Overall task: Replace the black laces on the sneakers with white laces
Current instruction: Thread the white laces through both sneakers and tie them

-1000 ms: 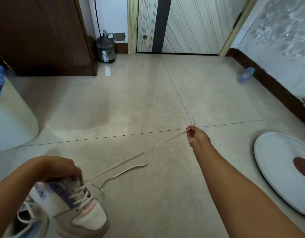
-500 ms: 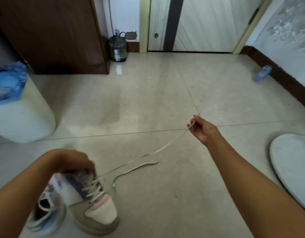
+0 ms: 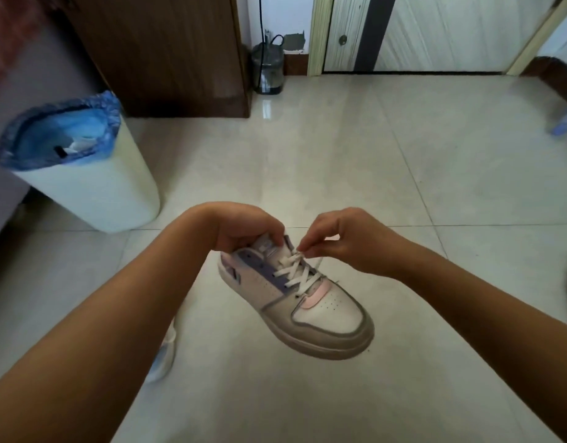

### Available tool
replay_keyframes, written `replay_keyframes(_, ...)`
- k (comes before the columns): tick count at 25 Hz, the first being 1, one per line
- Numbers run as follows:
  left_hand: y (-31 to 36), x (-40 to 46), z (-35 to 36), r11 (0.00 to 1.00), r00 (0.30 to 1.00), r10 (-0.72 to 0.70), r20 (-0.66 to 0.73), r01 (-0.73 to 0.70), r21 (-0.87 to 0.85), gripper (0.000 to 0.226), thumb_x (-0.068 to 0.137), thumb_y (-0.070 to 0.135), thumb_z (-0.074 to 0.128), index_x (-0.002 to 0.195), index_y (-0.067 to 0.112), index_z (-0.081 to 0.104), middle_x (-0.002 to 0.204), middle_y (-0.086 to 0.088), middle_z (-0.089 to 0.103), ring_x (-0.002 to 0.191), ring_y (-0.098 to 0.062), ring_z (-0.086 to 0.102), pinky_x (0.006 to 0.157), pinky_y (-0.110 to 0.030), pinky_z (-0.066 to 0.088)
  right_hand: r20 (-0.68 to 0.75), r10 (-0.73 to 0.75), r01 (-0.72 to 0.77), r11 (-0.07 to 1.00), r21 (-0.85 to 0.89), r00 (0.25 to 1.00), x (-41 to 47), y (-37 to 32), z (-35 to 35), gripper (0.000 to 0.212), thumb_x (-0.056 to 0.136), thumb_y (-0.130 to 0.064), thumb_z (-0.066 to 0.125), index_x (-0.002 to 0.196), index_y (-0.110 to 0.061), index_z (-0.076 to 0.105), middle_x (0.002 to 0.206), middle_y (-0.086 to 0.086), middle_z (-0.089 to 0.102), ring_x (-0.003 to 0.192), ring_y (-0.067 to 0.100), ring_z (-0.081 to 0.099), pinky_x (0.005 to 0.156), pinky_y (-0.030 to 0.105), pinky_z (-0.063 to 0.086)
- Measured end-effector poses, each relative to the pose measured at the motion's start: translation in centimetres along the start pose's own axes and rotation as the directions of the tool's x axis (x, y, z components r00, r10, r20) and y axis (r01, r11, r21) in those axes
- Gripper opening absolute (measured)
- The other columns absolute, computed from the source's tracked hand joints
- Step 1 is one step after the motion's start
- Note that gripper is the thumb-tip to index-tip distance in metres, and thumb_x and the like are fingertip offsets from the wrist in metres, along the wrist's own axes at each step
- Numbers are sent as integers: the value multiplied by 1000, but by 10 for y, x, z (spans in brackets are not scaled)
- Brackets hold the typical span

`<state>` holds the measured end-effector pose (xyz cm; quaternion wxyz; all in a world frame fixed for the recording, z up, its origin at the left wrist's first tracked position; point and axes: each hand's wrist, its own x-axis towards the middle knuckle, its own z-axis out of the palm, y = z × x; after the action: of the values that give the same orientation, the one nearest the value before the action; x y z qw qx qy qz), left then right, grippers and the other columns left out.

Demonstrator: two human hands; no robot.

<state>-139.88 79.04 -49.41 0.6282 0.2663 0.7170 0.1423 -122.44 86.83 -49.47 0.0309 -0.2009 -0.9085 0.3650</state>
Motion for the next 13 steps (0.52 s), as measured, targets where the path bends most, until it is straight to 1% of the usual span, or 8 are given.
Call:
replay_keyframes(2,5,-3,3,999,1000,4,-6,-4,38,18,90,13,47,84,4,61,65,-11,68,55,-21,65,56,-23,53,2,6,-6,1000,6,1000,1,-3,-1,12,76,-12,76,88,-16,77,79,-11,64,72,-2,58,70,5,41)
replay_keyframes(5,7,-6,5,998,1000,-3,-3,3,55,17,89,15,49,86,3,61,70,-13,69,64,-25,65,66,-29,52,-4,33,-33,999,15,999,2,-7,-2,11,75,-12,77,85,-16,77,77,-13,65,70,0,59,68,6,42)
replay_keyframes(6,8,-6,6,998,1000,-8,-3,9,56,18,89,15,49,86,3,61,70,-12,69,63,-24,65,67,-29,52,-8,28,-29,999,-23,1000,2,-8,-2,11,75,-14,77,85,-17,77,78,-12,65,70,2,59,68,7,43)
replay_keyframes(8,8,-6,9,998,1000,-20,-13,20,67,18,90,15,49,84,3,60,67,-12,68,59,-23,65,65,-28,52,9,2,-1,990,-141,1000,3,-10,0,10,78,-17,75,88,-18,76,84,-8,65,73,5,56,73,16,46)
replay_keyframes(9,8,-6,9,997,1000,-23,-19,25,72,18,89,15,49,84,3,60,66,-12,68,59,-23,65,65,-28,52,23,-11,15,982,-188,1000,4,-11,2,10,80,-17,73,89,-19,76,86,-8,64,74,6,54,75,20,46)
replay_keyframes(10,8,-5,9,997,999,-25,-25,27,71,17,89,15,49,84,2,60,67,-12,68,61,-24,65,67,-29,52,34,-23,30,977,-209,999,4,-11,3,10,81,-17,72,90,-19,76,86,-9,63,76,6,53,76,21,46)
replay_keyframes(11,7,-4,9,998,999,-27,-27,29,62,17,89,15,50,84,2,60,68,-12,68,63,-25,65,68,-31,52,42,-32,39,979,-200,999,4,-11,5,10,81,-17,72,90,-18,75,85,-9,62,75,5,51,75,18,45)
replay_keyframes(13,6,-1,8,999,999,-34,-25,35,27,18,88,16,49,86,2,61,73,-13,69,68,-27,65,73,-33,52,40,-23,28,993,-115,999,4,-10,7,8,80,-15,72,88,-18,75,85,-9,62,75,4,53,72,10,41)
